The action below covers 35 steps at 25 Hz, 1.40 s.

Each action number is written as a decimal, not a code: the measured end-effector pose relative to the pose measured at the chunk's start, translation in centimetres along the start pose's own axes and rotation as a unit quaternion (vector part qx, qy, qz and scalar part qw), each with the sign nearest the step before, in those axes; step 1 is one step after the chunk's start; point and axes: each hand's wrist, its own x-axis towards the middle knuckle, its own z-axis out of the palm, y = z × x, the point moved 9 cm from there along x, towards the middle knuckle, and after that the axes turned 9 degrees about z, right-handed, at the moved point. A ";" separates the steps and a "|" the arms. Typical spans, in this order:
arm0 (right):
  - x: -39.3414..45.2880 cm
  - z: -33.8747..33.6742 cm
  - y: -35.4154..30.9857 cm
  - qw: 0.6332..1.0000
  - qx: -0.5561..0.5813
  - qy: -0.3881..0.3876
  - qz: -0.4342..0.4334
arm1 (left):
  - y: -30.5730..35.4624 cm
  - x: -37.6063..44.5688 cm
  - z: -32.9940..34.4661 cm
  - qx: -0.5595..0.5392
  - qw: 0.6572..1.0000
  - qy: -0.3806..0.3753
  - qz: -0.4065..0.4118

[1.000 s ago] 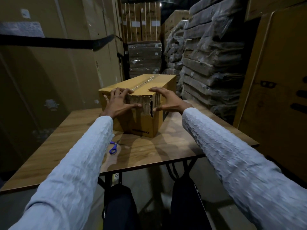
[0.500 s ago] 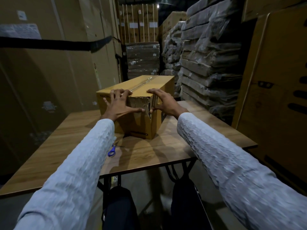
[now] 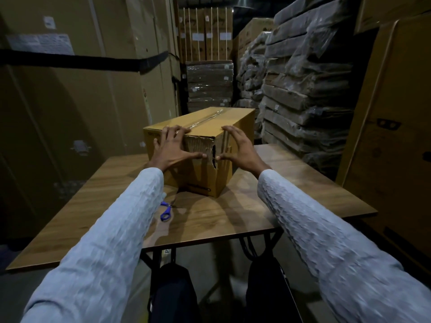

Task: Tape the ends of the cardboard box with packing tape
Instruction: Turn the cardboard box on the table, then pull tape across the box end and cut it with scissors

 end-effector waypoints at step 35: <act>-11.2 17.5 -9.7 0.963 0.175 -0.198 0.044 | -1.5 -20.7 -2.0 -0.099 0.975 0.140 -0.142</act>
